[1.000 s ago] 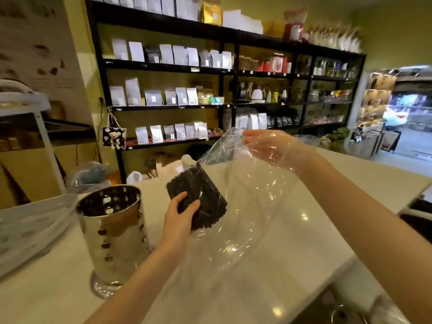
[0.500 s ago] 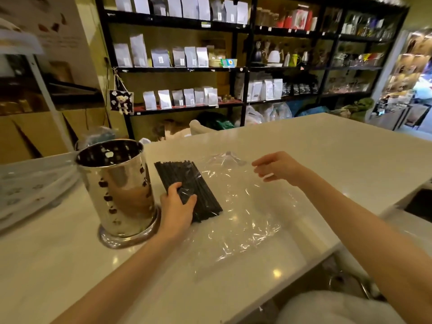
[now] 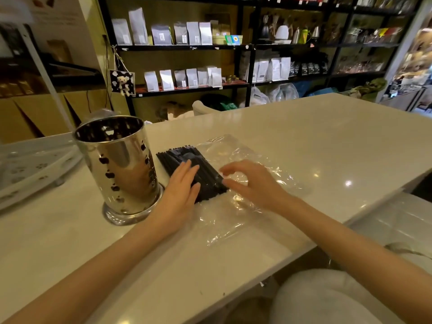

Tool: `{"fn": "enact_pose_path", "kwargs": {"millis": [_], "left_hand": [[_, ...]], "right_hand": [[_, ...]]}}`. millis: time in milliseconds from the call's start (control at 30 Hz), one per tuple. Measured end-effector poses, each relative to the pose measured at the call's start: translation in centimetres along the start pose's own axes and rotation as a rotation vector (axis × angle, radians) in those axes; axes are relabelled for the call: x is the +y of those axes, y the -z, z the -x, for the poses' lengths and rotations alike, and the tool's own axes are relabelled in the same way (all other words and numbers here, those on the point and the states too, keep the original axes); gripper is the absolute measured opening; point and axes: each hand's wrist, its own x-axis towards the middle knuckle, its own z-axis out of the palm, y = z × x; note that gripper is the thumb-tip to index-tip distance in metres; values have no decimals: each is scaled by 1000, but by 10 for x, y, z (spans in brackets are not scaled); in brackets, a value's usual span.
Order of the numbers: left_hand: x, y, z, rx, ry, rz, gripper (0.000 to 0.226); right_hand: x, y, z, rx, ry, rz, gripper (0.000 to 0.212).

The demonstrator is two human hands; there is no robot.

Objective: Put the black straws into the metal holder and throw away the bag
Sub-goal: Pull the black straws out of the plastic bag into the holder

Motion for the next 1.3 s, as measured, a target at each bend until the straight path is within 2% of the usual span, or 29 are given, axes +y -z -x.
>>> {"fn": "enact_pose_path", "kwargs": {"millis": [167, 233, 333, 500, 767, 933, 1100, 1300], "left_hand": [[-15, 0, 18, -78, -150, -128, 46], [-19, -1, 20, -113, -205, -171, 49], [-24, -2, 17, -176, -179, -176, 51], [-24, -4, 17, -204, -161, -171, 54], [-23, -3, 20, -196, -162, -197, 54], [-20, -3, 20, -154, -348, -309, 48], [-24, -5, 16, -250, -429, -406, 57], [-21, -3, 15, -286, -419, -437, 54]], "right_hand": [[-13, -30, 30, -233, 219, 45, 28], [-8, -35, 33, -294, 224, 47, 31], [-7, -38, 40, -372, 222, 78, 43], [-14, -37, 46, -308, 266, 157, 38], [-28, -36, 49, -167, 129, -21, 11], [-35, -23, 52, -96, 84, -94, 5], [-40, -2, 60, -28, 175, 12, 3], [-46, 15, 82, -33, 292, 182, 18]]}}
